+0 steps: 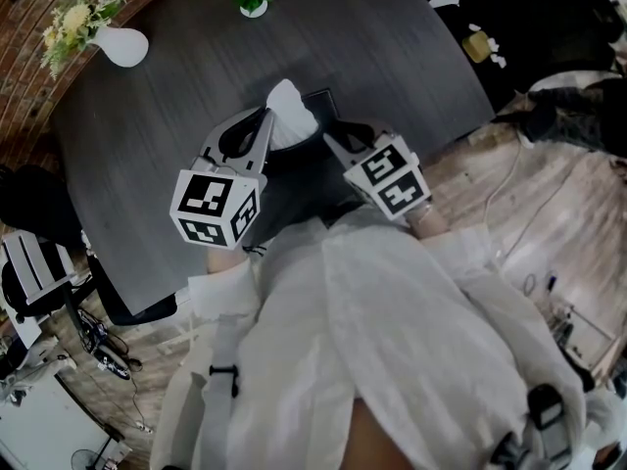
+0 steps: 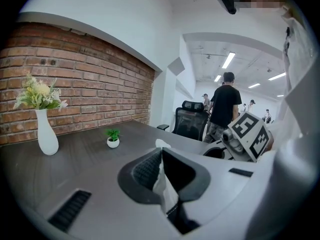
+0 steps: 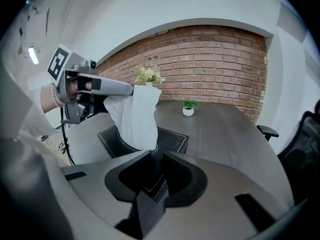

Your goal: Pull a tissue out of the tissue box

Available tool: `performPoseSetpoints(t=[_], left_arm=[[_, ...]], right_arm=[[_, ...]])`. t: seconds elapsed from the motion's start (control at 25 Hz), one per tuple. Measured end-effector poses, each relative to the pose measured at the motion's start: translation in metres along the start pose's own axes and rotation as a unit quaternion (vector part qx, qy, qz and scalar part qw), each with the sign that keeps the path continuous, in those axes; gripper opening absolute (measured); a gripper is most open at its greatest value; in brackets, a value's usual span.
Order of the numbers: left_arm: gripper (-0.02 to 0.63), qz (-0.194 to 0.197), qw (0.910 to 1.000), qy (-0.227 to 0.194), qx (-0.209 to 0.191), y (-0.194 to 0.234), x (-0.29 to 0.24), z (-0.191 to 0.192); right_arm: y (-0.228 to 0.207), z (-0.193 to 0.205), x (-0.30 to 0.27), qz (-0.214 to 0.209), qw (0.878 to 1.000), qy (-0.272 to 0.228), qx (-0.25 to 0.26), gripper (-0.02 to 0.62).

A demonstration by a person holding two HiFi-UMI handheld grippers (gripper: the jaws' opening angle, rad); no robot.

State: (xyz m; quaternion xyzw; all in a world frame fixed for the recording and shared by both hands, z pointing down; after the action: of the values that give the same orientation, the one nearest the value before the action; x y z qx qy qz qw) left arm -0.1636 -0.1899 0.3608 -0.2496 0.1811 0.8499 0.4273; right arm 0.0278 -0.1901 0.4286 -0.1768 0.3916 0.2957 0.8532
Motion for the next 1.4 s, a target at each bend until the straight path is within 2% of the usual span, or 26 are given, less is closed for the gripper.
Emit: performPoseSetpoints(t=[0.6,0.68,0.8,0.84,0.96,1.4], left_arm=[[0.009,0.004,0.9999,-0.008,0.008,0.001,0.001,-0.004],[0.009,0.003,0.9992,-0.036,0.019,0.004,0.006,-0.008],[0.009,0.023,0.9913,-0.112,0.065,0.016,0.020,-0.029],[0.009,0.024,0.9906,-0.119,0.064,0.021,0.023,-0.036],[0.009,0.013,0.9938,-0.106,0.031,0.025,0.025,-0.045],[0.009,0.012,0.9931,-0.111,0.037,0.023,0.024,-0.042]], right_arm=[[-0.001,0.000,0.001,-0.004,1.000,0.008,-0.002,0.069],[-0.001,-0.001,0.000,-0.005,1.000,0.009,-0.001,0.069],[-0.002,-0.001,0.001,-0.006,1.000,0.010,0.002,0.069],[-0.002,-0.001,0.000,-0.006,1.000,0.009,0.002,0.069],[-0.001,0.001,0.000,-0.006,1.000,0.010,0.003,0.069],[-0.001,0.002,-0.001,-0.008,1.000,0.005,0.004,0.069]])
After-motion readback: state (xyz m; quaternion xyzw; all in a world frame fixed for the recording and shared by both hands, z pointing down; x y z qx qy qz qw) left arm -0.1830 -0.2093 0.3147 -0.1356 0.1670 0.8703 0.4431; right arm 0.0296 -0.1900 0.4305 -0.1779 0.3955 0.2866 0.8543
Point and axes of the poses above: the fingertips, and each gripper's own axes: x backward along the fingers, y to its left, z out of its underside, the point moved 9 cm from there along x, backward along the fingers, and after that the axes turned 10 degrees about y, right-handed, at the moved point
